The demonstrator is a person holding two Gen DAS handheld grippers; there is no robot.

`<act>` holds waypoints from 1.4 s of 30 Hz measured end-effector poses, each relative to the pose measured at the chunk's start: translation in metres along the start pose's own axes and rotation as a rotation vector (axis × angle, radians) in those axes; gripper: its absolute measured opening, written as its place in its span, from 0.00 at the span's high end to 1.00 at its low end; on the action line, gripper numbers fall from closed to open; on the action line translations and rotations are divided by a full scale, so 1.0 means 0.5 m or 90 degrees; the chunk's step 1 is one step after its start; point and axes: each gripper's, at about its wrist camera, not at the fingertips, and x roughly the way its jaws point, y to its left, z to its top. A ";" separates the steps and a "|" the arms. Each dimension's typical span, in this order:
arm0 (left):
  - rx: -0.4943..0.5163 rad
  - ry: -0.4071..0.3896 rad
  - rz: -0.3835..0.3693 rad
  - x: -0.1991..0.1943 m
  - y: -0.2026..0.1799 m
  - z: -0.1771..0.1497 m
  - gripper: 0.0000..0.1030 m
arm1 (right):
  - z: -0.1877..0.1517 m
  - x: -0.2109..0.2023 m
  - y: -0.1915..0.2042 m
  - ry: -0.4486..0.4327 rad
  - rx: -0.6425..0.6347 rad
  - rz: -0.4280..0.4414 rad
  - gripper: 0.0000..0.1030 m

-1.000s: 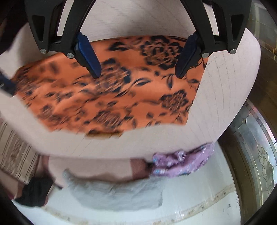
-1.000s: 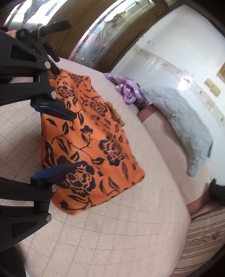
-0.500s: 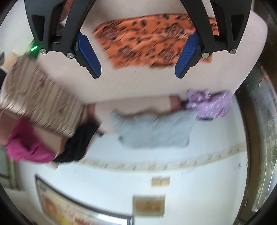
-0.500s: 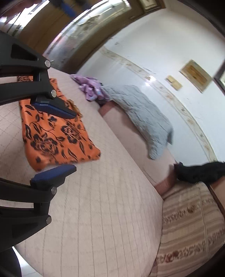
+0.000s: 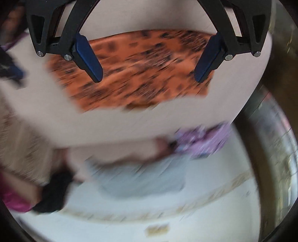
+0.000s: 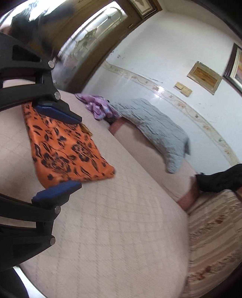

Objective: Fold small clothes

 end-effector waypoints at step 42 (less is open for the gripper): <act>-0.250 0.126 0.191 0.322 0.512 -0.112 0.05 | -0.058 0.304 0.191 0.080 0.051 -0.108 0.78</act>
